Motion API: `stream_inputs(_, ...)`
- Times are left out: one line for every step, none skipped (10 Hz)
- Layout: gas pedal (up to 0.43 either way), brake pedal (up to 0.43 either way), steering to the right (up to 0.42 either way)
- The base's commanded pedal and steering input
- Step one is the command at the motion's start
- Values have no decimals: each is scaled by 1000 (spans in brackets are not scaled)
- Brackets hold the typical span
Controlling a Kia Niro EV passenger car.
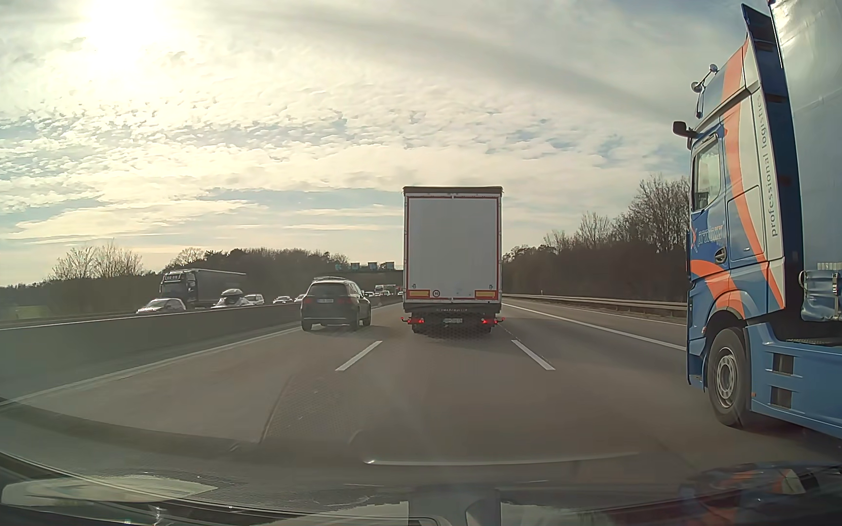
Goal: Follow the waypoints while adhering to traffic rules and regulations
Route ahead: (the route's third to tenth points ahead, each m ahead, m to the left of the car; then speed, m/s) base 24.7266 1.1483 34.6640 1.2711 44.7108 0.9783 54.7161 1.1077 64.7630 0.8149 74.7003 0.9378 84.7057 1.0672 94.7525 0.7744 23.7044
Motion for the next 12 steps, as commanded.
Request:
stream_inputs(59, 0, -2)
stream_inputs(67, 0, -2)
stream_inputs(67, 0, -2)
stream_inputs(67, 0, -2)
stream_inputs(67, 0, -3)
stream_inputs(67, 0, -2)
stream_inputs(67, 0, -3)
stream_inputs(67, 0, -3)
stream_inputs(67, 0, -2)
stream_inputs(79, 0, -2)
stream_inputs(79, 0, -2)
stream_inputs(79, 0, -2)
